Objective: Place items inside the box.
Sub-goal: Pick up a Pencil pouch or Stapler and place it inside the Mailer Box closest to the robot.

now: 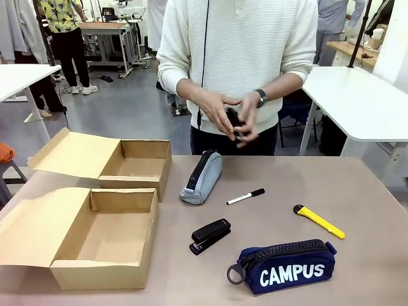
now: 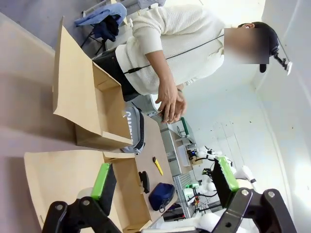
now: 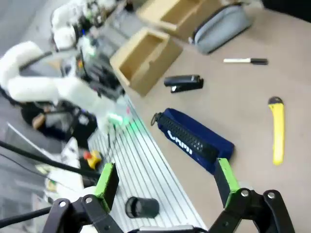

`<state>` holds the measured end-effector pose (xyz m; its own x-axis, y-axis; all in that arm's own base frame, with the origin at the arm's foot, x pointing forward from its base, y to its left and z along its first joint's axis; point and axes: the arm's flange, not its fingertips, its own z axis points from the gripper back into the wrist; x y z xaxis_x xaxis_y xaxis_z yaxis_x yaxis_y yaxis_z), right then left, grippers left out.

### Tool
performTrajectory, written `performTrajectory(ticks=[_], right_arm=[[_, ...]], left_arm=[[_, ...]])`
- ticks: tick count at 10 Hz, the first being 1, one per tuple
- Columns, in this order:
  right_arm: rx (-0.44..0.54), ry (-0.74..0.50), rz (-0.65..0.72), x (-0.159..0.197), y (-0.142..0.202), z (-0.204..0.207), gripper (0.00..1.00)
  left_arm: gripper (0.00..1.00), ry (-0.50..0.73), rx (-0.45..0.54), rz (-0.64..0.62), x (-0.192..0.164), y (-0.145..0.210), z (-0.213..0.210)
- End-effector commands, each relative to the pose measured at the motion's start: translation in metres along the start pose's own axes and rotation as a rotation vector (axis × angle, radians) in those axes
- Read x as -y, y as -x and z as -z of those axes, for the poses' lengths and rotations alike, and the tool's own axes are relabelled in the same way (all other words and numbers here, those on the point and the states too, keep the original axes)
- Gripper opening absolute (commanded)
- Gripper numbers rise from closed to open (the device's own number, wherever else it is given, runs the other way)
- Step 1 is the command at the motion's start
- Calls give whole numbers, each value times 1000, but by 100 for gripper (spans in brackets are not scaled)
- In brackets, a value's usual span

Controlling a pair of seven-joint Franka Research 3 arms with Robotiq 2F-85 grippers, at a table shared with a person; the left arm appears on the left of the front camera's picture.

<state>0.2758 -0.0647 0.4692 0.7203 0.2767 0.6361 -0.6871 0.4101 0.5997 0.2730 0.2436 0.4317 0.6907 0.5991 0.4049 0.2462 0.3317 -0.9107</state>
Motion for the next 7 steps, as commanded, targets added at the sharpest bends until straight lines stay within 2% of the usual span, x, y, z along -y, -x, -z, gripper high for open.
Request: performTrajectory(ticks=[1, 2, 4, 5, 6, 7], right_arm=[[-121, 87, -64, 6, 4, 42, 100], [0, 0, 0, 0, 0, 0, 100], [0, 0, 0, 0, 0, 0, 100], [-56, 20, -42, 1, -13, 20, 100], [-71, 21, -75, -2, -16, 32, 100], [-88, 26, -39, 0, -42, 58, 100]], left_arm=[[100, 22, 17, 22, 1, 0, -1], [100, 22, 17, 22, 1, 0, -1], [100, 22, 17, 22, 1, 0, -1], [100, 22, 17, 22, 1, 0, -1], [100, 22, 17, 22, 1, 0, -1], [100, 22, 17, 22, 1, 0, -1]])
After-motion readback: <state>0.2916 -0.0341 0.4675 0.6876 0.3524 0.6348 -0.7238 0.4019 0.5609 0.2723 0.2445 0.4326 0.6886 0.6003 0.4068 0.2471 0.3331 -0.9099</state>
